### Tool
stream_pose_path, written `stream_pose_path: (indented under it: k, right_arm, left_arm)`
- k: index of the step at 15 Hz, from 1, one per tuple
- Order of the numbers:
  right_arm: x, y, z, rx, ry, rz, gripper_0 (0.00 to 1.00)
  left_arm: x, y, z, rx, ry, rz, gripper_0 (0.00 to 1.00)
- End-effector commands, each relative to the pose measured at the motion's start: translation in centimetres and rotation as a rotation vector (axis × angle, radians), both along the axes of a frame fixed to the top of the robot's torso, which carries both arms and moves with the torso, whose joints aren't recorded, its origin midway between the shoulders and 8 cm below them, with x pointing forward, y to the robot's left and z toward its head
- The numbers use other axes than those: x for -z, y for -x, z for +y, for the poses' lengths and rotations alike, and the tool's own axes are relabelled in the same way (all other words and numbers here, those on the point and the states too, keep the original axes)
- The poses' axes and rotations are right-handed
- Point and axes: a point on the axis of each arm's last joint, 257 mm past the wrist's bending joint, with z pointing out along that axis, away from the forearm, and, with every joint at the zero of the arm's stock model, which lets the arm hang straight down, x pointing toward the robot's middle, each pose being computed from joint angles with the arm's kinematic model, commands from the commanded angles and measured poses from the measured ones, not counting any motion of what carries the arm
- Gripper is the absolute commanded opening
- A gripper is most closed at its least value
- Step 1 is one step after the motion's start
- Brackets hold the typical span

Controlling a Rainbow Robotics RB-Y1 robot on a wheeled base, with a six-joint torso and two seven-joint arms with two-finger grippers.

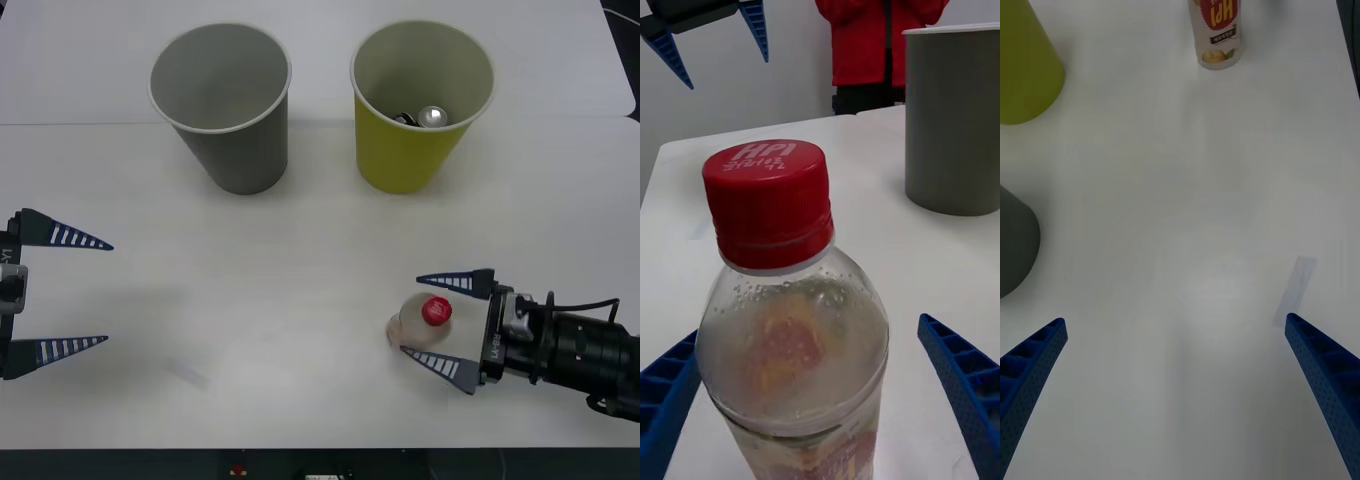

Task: Put the can into the green bin and the plastic bottle into the gray bin

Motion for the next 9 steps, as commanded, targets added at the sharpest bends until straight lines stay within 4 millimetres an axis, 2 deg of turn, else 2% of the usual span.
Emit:
stream_pose_path:
  k: [1,9]
  right_arm:
    - [-0.32,-0.23,0.34,0.008,-0.018,0.001,0.0]
    - [0.09,-0.33,0.93,0.012,-0.02,0.023,0.0]
  left_arm:
    - [0.0,0.0,0.0,0.0,0.0,0.0,1.0]
    - [0.0,0.0,0.0,0.0,0.0,0.0,1.0]
